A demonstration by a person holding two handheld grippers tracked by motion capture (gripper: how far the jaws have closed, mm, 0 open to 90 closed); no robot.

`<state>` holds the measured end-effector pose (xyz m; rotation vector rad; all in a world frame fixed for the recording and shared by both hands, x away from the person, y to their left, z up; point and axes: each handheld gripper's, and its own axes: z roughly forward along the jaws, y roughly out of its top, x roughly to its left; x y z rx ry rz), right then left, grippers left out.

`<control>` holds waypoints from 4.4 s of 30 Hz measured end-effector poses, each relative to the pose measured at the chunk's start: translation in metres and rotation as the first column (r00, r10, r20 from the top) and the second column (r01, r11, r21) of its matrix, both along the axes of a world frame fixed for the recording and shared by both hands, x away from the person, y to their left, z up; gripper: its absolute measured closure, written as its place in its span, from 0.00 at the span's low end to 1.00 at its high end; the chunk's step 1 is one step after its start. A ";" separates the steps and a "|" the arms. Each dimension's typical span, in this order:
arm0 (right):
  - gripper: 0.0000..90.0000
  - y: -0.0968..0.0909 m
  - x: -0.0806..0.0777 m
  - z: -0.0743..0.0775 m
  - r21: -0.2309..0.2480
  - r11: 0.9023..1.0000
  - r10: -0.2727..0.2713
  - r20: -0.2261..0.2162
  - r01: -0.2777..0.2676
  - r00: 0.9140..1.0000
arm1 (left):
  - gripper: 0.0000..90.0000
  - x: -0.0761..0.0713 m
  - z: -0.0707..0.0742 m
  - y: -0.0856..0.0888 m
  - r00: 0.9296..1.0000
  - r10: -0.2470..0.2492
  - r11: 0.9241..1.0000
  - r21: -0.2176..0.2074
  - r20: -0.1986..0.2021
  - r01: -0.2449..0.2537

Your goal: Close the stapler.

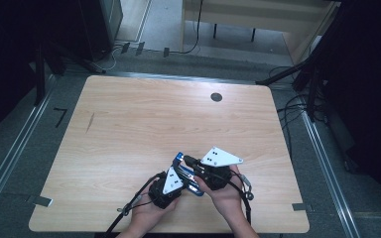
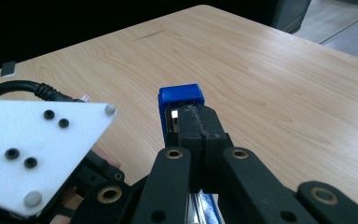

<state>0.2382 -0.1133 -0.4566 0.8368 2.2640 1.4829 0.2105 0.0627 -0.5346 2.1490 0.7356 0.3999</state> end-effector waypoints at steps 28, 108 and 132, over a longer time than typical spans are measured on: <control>1.00 0.029 0.020 -0.004 -0.006 0.999 0.046 -0.019 -0.046 0.999 | 1.00 0.000 0.000 -0.001 1.000 -0.002 1.000 -0.001 0.009 0.002; 1.00 0.054 0.071 -0.037 -0.105 0.989 0.071 -0.277 -0.104 0.958 | 1.00 -0.001 0.000 -0.001 1.000 -0.013 1.000 0.006 0.009 0.013; 0.99 -0.037 0.071 -0.023 -0.147 0.988 -0.071 -0.175 0.045 0.982 | 1.00 -0.001 0.000 -0.001 1.000 -0.016 1.000 0.010 0.016 0.016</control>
